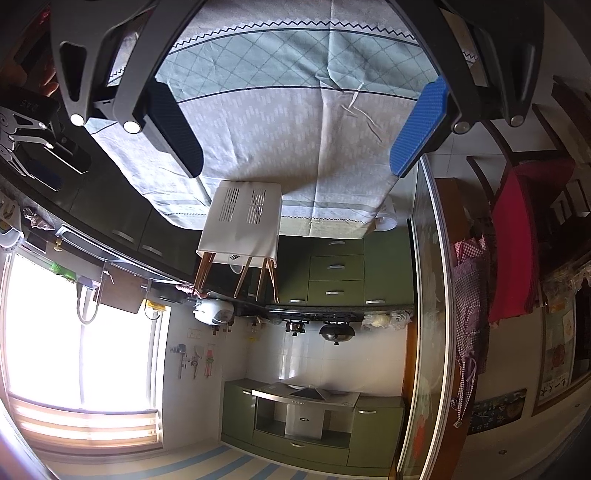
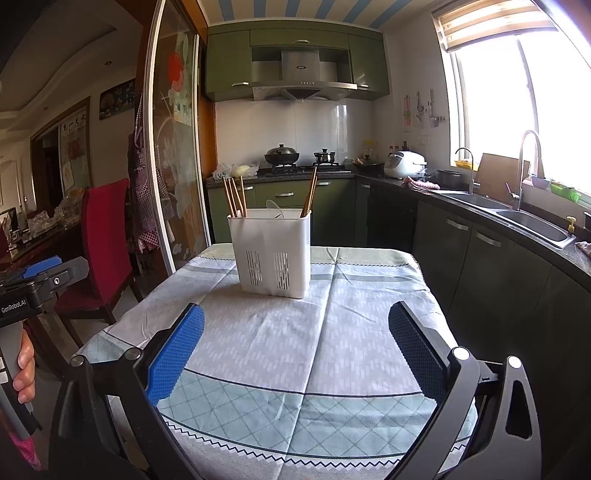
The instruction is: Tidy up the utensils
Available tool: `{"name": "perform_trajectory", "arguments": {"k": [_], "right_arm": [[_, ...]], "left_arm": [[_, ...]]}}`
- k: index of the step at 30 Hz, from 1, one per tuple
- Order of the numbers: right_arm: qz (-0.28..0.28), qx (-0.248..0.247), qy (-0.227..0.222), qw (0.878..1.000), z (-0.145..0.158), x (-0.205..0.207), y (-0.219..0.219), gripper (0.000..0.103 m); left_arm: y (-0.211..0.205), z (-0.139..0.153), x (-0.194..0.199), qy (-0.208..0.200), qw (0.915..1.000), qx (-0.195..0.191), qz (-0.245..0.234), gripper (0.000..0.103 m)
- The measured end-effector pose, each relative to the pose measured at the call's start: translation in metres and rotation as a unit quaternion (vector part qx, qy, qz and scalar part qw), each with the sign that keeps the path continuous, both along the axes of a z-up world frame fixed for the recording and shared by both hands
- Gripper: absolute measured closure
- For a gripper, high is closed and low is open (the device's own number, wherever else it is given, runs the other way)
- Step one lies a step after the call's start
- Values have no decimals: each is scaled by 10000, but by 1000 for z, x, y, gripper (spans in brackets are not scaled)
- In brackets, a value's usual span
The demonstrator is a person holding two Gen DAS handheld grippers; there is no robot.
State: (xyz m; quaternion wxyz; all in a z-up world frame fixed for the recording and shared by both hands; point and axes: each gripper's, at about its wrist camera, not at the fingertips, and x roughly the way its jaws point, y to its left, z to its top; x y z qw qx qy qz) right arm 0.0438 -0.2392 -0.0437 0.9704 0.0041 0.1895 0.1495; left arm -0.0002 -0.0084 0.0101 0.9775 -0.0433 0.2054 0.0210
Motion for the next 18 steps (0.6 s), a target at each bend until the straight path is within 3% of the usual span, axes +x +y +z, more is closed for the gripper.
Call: {"name": "perform_trajectory", "arguments": {"k": [18], "right_arm": [[8,-12,33,10000,-3,4,-1,5]], "left_arm": [[-2,-1,5,88,9999,-17,-136,7]]}}
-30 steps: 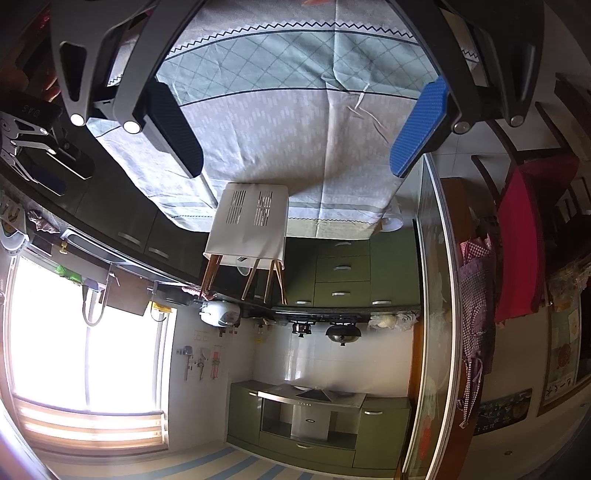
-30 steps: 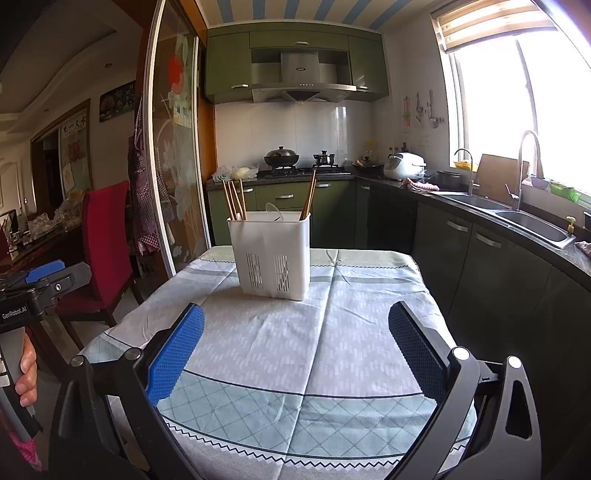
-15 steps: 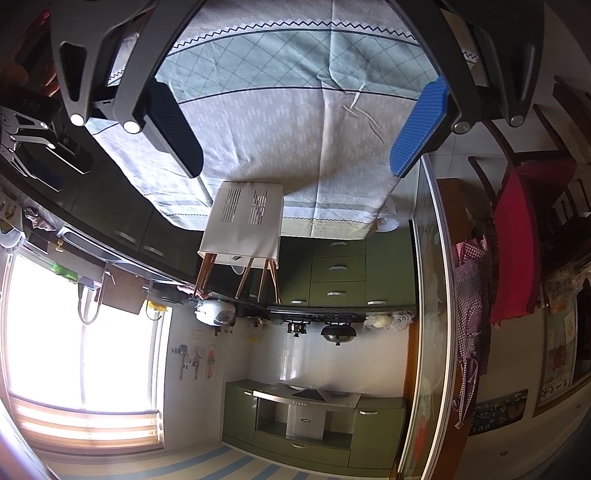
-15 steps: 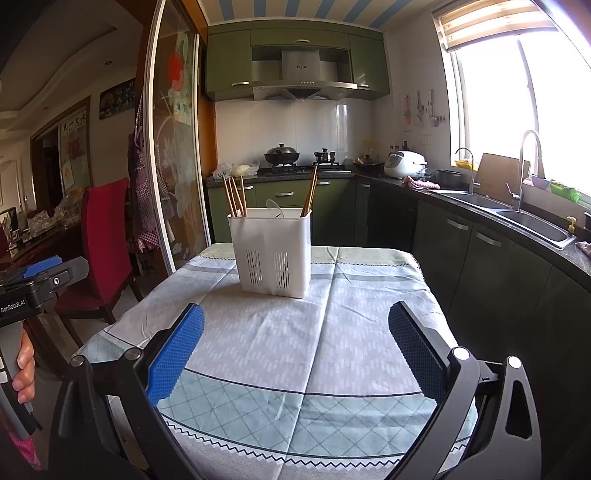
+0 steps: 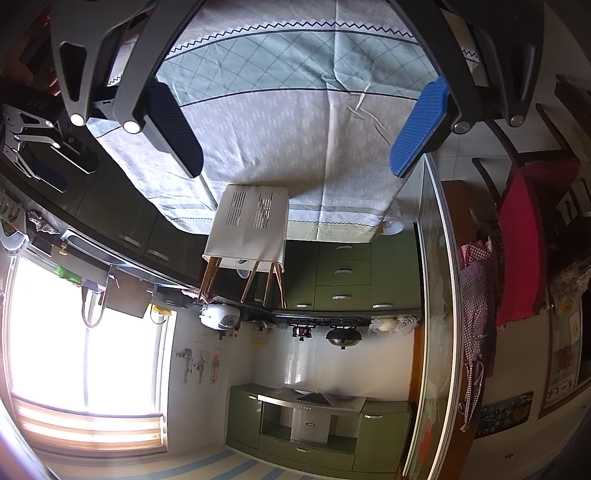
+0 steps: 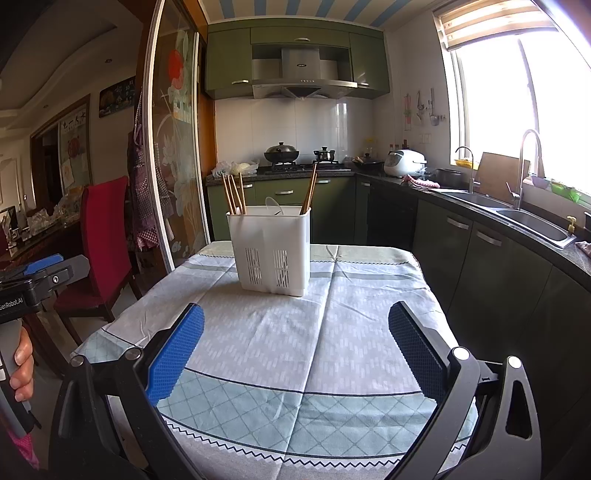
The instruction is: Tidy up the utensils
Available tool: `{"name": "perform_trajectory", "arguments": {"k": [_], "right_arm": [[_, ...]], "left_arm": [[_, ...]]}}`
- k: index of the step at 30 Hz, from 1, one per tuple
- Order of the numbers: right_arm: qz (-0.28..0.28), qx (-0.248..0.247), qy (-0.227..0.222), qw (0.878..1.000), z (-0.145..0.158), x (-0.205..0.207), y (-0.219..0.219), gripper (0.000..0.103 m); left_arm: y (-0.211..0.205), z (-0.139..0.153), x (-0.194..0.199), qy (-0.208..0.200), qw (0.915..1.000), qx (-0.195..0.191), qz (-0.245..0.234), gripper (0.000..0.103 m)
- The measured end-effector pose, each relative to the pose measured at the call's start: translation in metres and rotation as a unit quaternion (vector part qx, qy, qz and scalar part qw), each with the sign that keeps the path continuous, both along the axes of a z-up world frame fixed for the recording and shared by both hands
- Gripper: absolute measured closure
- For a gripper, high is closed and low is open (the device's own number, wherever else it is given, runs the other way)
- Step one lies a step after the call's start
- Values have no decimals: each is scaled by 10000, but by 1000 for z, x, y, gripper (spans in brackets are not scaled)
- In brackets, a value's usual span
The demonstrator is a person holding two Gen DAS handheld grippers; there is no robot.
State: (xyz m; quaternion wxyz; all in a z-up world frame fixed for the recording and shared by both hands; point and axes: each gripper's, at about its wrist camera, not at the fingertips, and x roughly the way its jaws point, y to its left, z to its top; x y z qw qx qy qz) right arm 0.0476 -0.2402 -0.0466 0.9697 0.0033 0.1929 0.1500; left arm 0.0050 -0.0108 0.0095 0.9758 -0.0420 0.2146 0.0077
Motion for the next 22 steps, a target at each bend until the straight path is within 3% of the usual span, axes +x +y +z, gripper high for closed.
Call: {"name": "perform_trajectory", "arguments": {"k": [9,22], "right_arm": [[-11,-12,18,10000,-2,2,-1,5],[-26,-10,48,10000,-5,5,-1,5]], "left_arm": [[-1,-2,4,106,9998,-27,-144,7],[2,-5,8,155,9998,124,40,7]]}}
